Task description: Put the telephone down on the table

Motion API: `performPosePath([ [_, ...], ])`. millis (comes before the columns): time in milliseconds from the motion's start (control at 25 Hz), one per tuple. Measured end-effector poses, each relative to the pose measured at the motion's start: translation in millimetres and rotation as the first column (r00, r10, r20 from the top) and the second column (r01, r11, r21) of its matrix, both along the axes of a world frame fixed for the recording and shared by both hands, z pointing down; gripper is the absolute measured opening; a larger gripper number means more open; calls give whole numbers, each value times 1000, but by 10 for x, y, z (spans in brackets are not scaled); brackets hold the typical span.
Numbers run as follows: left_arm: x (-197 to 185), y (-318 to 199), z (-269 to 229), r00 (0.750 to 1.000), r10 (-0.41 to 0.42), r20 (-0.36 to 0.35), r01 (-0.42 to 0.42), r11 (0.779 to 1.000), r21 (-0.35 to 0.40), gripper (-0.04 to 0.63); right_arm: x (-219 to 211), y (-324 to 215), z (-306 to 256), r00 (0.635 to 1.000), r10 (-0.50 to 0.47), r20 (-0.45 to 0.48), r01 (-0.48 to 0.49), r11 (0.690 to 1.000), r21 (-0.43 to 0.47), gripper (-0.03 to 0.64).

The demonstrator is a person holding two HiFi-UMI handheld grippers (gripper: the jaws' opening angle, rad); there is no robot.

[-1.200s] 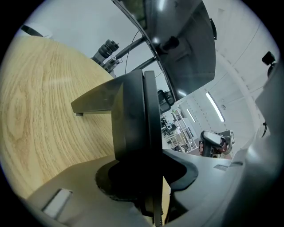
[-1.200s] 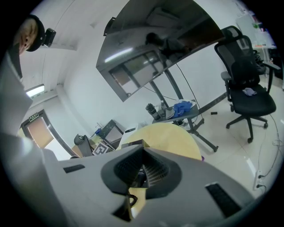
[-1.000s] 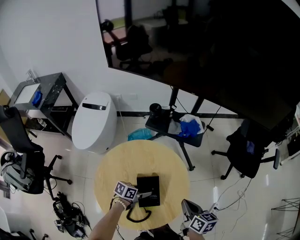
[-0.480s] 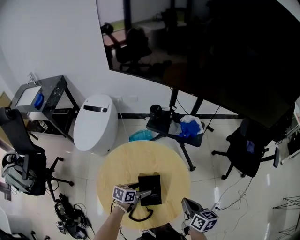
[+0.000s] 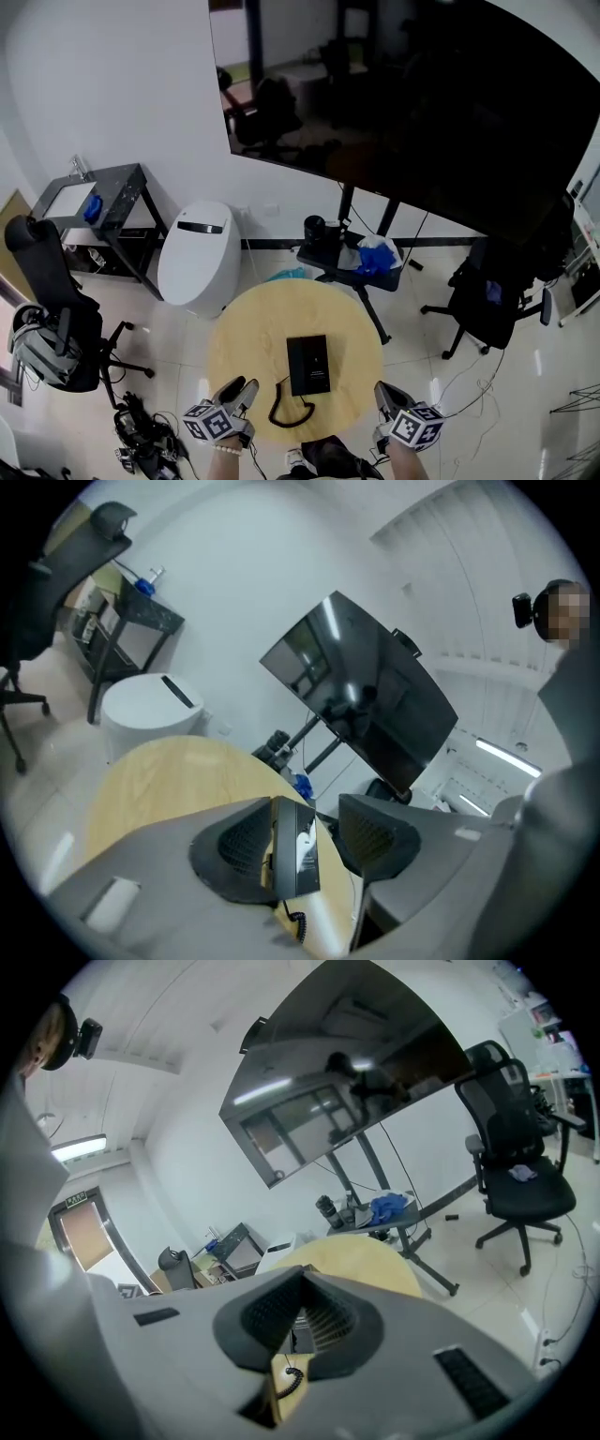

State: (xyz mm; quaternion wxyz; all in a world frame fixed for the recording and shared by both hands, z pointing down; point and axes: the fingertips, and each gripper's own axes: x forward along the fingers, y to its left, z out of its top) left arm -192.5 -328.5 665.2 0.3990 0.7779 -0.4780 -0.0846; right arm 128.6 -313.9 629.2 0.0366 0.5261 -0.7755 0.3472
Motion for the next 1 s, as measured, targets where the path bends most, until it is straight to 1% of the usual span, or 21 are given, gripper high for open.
performPosePath([
  [80, -100, 182, -107, 996, -61, 69, 61, 998, -1, 128, 2, 95, -59, 1000, 6, -9, -6, 1000, 13, 12],
  [120, -114, 268, -141, 991, -73, 115, 75, 997, -8, 99, -9, 149, -87, 1000, 7, -14, -6, 1000, 19, 11],
  [160, -107, 346, -168, 984, -73, 162, 77, 997, -16, 75, -32, 205, -113, 1000, 4, -19, -4, 1000, 23, 11],
  [240, -41, 474, -214, 969, -48, 243, 55, 998, -24, 42, -111, 318, -156, 1000, -6, -31, 7, 1000, 29, 12],
  [280, 12, 523, -233, 961, -31, 275, 39, 999, -23, 12, -161, 367, -176, 999, -14, -36, 15, 999, 33, 12],
  [320, 77, 561, -245, 955, -14, 297, 21, 1000, -19, 2, -213, 405, -195, 999, -23, -41, 25, 999, 39, 12],
  [400, 221, 617, -257, 951, 13, 308, -8, 1000, -16, 2, -327, 451, -226, 998, -46, -47, 49, 998, 50, 12],
  [560, 511, 750, -295, 954, 41, 296, -38, 999, -14, 2, -482, 554, -279, 996, -80, -47, 82, 995, 59, 11],
  [680, 746, 880, -359, 950, 83, 300, -87, 996, 2, 2, -534, 650, -330, 994, -100, -43, 102, 992, 73, 11],
  [800, 948, 1055, -393, 941, 112, 319, -122, 992, 12, 2, -513, 838, -326, 993, -116, -36, 119, 990, 75, 11],
  [1000, 1273, 1397, -443, 928, 100, 359, -113, 994, 14, 2, -276, 1300, -299, 990, -139, -20, 140, 987, 76, 12],
])
